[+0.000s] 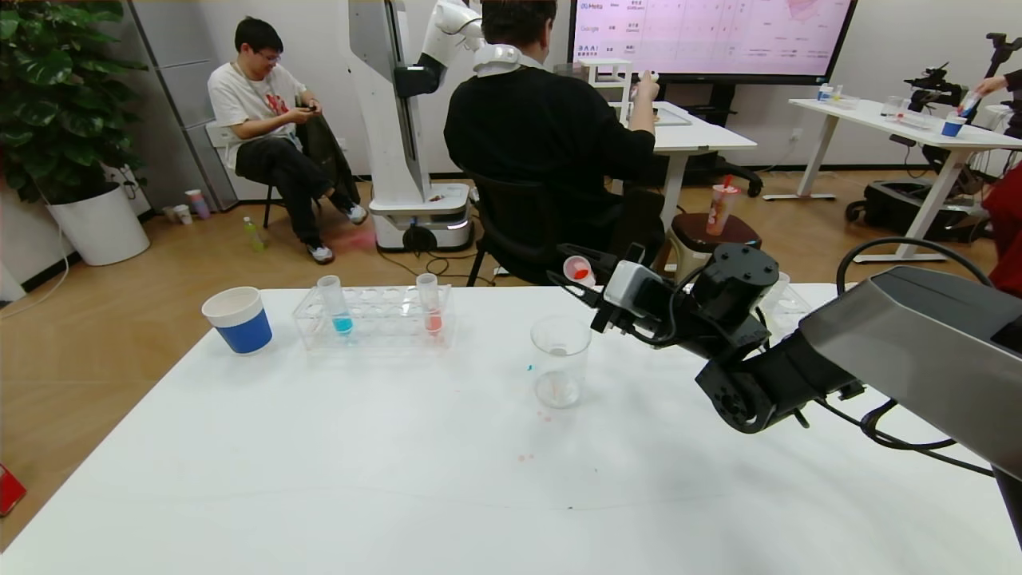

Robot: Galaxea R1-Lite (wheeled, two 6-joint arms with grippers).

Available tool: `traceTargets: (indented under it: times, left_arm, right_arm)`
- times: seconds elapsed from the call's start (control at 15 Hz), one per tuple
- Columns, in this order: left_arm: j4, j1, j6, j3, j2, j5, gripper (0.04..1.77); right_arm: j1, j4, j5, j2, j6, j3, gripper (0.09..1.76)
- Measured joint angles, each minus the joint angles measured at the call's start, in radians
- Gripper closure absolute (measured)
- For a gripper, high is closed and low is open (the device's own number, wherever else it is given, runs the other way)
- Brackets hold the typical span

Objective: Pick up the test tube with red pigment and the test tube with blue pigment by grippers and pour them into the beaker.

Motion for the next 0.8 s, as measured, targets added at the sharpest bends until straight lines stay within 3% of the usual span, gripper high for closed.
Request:
traceTargets:
  times: [0.47,0.8]
  left_arm:
    - [0.000,0.000,0.000,0.000,0.000,0.000,0.06]
    - [0.000,0.000,0.000,0.000,0.000,0.000,0.06]
  right_arm:
    - [-0.017,0.012,0.098,0.043,-0.157,-0.090,1.34]
    - [-0.050,0.140,0.184,0.065,-0.353,-0.193,1.34]
